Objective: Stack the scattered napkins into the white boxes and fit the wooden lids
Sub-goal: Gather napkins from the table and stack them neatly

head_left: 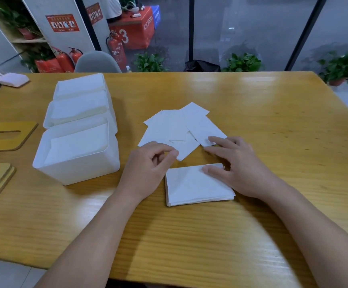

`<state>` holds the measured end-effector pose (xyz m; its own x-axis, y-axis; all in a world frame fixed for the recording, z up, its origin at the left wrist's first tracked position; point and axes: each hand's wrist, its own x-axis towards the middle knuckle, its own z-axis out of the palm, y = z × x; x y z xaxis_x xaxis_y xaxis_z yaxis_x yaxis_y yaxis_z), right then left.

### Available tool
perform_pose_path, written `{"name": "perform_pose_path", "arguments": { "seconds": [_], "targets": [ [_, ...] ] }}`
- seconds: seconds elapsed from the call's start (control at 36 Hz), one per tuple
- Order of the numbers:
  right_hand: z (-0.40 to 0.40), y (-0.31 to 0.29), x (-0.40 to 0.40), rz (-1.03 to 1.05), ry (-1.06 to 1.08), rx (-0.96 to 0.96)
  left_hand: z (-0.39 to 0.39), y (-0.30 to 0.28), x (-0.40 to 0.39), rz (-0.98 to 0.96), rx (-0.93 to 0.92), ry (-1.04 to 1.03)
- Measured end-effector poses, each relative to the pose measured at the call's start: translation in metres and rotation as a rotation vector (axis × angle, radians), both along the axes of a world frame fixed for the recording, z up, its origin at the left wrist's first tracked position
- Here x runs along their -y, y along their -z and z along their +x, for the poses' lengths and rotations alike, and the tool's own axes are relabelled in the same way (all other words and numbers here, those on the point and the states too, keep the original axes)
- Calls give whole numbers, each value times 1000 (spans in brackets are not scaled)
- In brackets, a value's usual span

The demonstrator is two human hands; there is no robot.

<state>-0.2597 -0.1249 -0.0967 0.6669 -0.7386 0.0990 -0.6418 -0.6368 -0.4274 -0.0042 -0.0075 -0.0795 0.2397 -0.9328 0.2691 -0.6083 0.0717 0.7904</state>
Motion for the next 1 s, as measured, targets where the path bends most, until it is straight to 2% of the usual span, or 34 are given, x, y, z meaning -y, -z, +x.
{"name": "perform_pose_path", "arguments": {
  "seconds": [0.17,0.25,0.42,0.5,0.56,0.78,0.86,1.0],
  "targets": [
    [3,-2,-2,-38,-7,-37,-3,2,1,52,39,22],
    [2,-6,-4,13,8,3,-3,2,2,55,29,32],
    [1,-20,-12,126,64,331,-4,-1,-1,91,-102,79],
    [6,-26,-19,208,0,508,-10,-5,-4,99,-195,167],
    [9,-27,-25,238,-54,557,-12,-6,-4,99,-238,207],
    [15,-34,-41,333,-301,479,-10,-6,-2,40,-372,217],
    [14,-34,-42,360,-309,477,-9,-3,1,17,-355,188],
    [13,-34,-39,282,-255,535,-8,-2,3,-53,-415,116]
  ]
}}
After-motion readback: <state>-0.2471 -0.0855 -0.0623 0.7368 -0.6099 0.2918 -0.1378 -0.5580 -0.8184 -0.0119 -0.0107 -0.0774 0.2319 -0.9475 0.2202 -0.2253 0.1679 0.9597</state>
